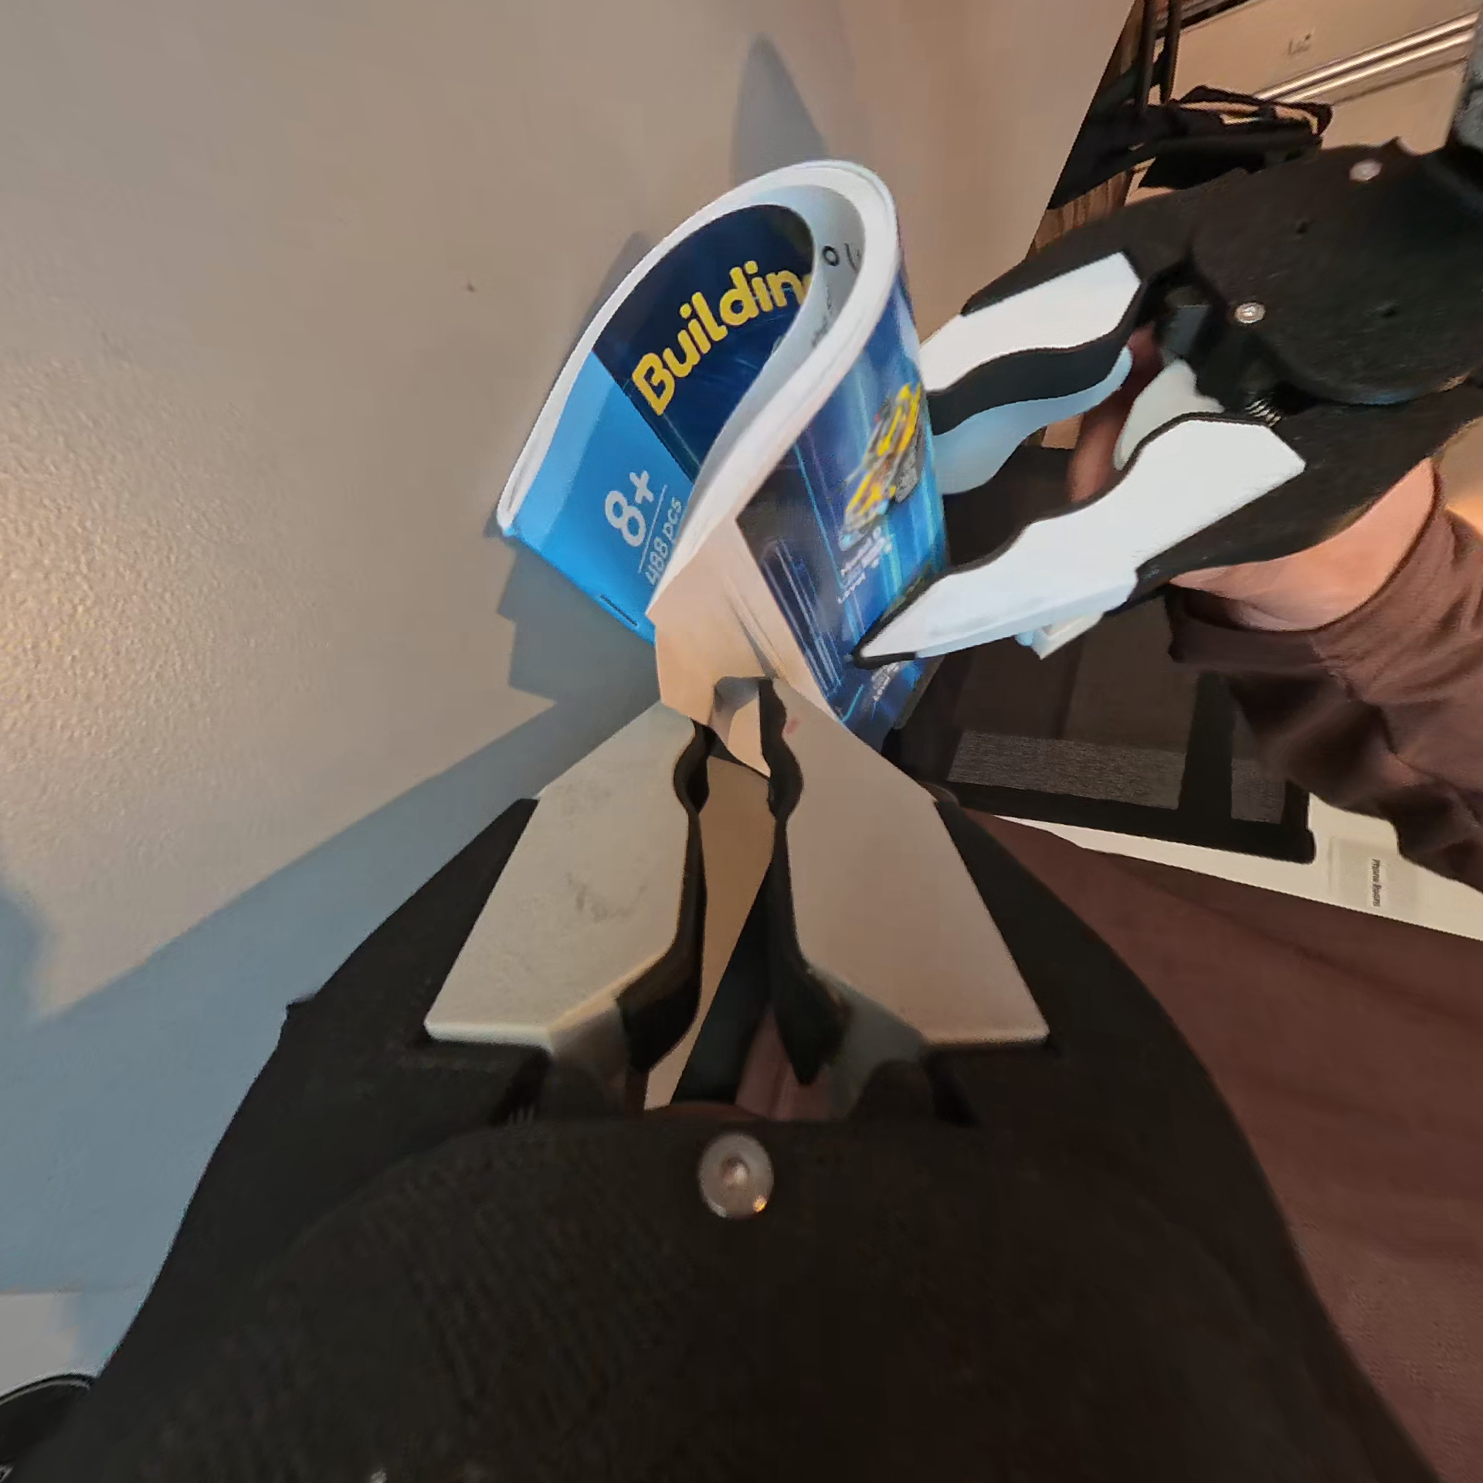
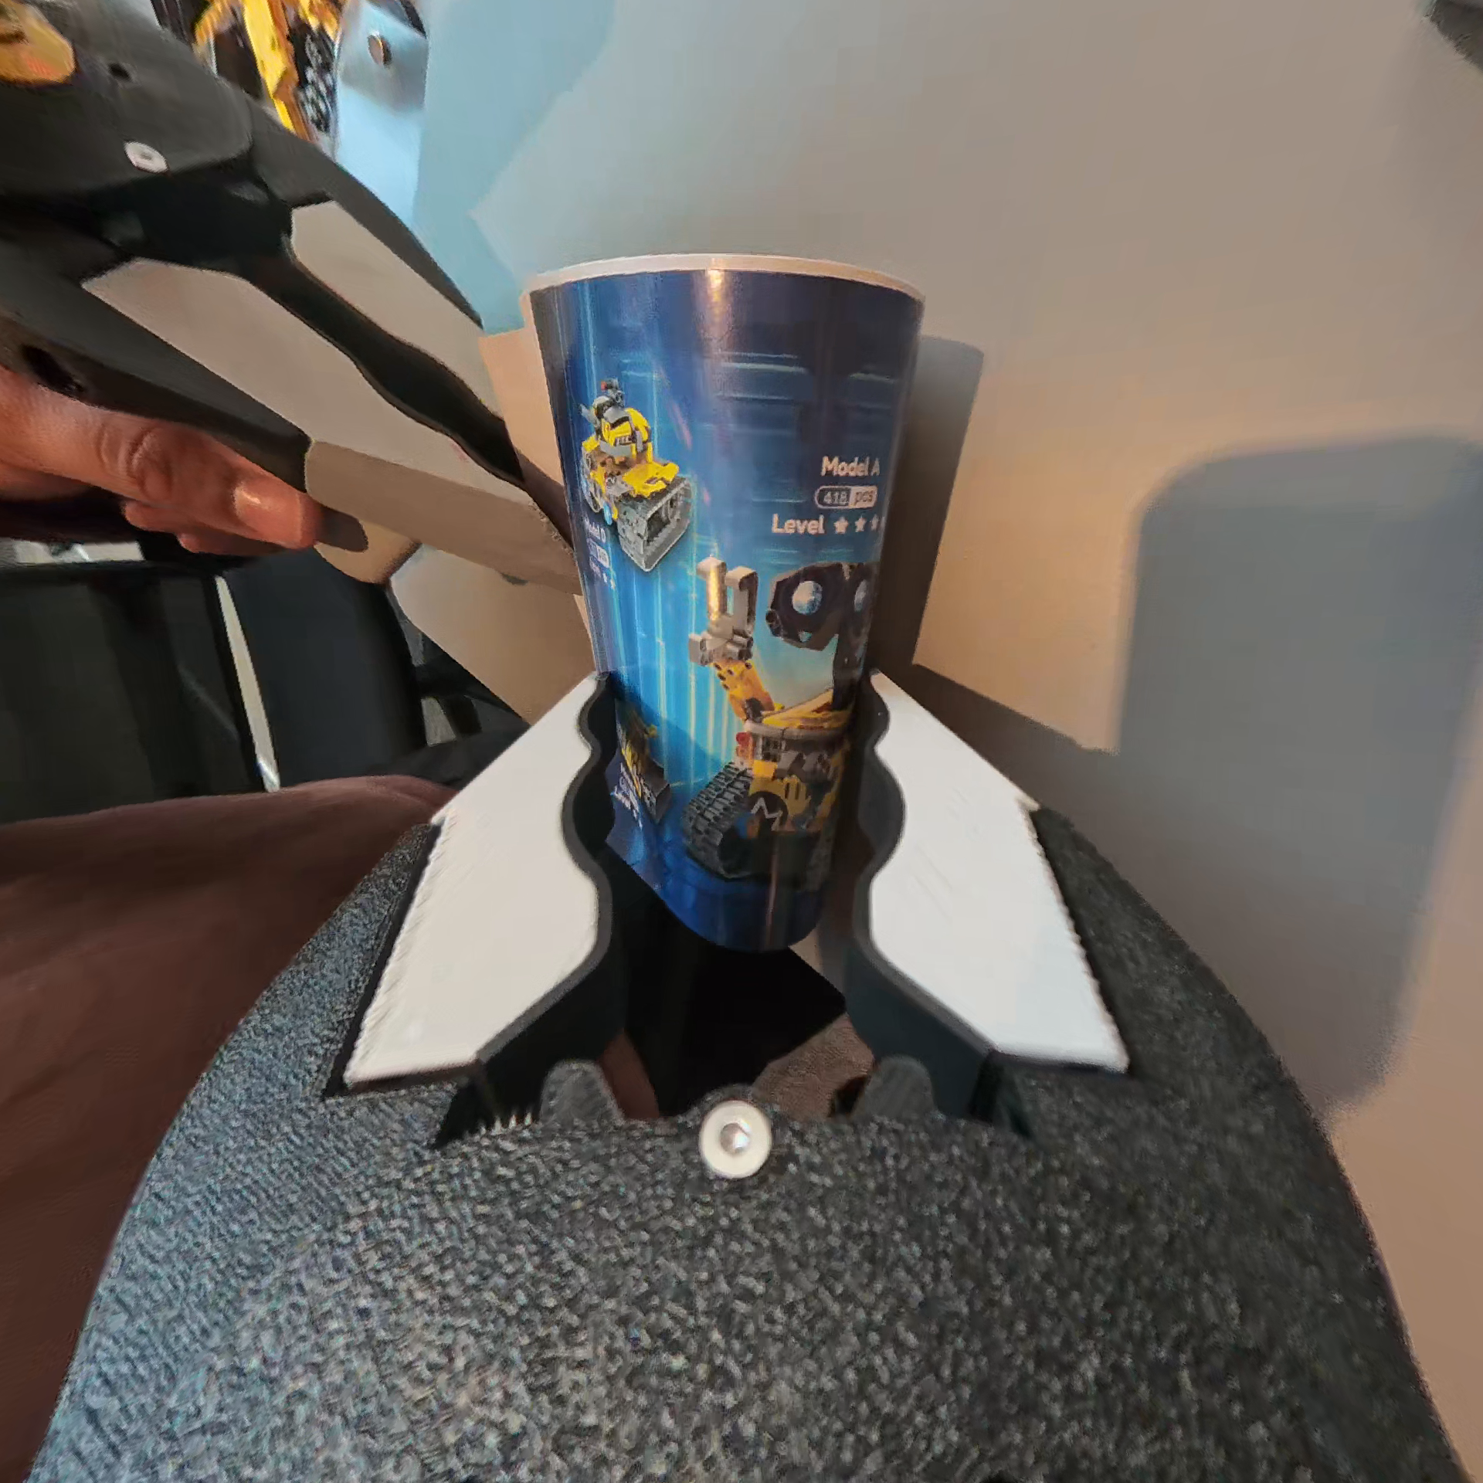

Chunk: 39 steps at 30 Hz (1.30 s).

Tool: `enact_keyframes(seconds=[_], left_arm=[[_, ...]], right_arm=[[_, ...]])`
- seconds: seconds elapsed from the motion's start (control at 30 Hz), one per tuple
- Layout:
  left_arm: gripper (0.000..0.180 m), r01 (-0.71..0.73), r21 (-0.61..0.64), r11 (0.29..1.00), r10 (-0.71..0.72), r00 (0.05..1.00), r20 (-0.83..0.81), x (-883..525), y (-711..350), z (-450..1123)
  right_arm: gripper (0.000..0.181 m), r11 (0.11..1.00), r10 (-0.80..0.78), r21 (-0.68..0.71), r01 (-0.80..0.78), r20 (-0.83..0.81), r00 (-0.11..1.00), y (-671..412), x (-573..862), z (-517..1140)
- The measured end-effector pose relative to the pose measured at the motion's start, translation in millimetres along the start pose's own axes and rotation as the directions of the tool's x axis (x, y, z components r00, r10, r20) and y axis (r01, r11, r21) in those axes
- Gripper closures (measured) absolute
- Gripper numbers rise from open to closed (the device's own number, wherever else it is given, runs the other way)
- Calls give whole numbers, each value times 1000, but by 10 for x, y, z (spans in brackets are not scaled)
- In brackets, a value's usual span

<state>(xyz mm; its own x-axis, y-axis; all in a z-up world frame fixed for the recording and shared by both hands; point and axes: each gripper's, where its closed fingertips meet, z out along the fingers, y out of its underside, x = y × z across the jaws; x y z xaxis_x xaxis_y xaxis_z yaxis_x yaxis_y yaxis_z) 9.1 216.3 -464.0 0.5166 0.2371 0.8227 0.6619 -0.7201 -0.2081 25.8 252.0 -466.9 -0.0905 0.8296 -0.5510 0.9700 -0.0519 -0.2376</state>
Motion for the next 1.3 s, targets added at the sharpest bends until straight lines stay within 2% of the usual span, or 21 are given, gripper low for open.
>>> enact_keyframes(seconds=[0.17, 0.4, 0.5, 0.6, 0.67, 0.83, 0.9, 1.0, 1.13, 1.2, 1.3], left_arm=[[171, 8, 25, 1000, -7, 999, -33, 32, -49, -35], [170, 36, 76, 996, -32, 998, -62, 25, -116, -82], [163, 75, 59, 995, -73, 997, -34, -23, -67, -142], [163, 127, 113, 985, -130, 991, 14, -45, -38, -347], [152, 144, 147, 979, -151, 988, 36, -28, 21, -448], [124, 185, 117, 976, -191, 980, 49, -49, 93, -288], [130, 189, 115, 975, -192, 981, 17, -41, 37, -193], [130, 142, 113, 983, -146, 989, 23, -35, -31, -154], [139, 69, 98, 993, -72, 997, 29, -66, -38, -138], [161, 37, 96, 995, -39, 999, 23, -64, -42, -142], [171, 51, 149, 988, -42, 997, -66, 57, -136, -180]], right_arm=[[107, 994, -98, -48, 98, 15, 995, 37, -96, 25], [118, 996, -65, -62, 65, 7, 998, -16, -84, 60], [118, 988, -115, -109, 110, -39, 993, 9, -77, 75], [113, 977, -180, -133, 169, -75, 981, 34, -95, 94], [113, 973, -203, -128, 191, -89, 975, 40, -93, 99], [107, 956, -290, -87, 281, -119, 949, 50, -131, 140], [107, 953, -303, -63, 298, -124, 945, 53, -164, 165], [106, 953, -300, -9, 302, -138, 944, 41, -158, 164], [112, 977, -192, 82, 196, -49, 980, 61, -181, 120], [117, 982, -159, 101, 162, -34, 987, 74, -147, 92], [118, 987, -104, 122, 100, 20, 994, 62, -144, 66]])
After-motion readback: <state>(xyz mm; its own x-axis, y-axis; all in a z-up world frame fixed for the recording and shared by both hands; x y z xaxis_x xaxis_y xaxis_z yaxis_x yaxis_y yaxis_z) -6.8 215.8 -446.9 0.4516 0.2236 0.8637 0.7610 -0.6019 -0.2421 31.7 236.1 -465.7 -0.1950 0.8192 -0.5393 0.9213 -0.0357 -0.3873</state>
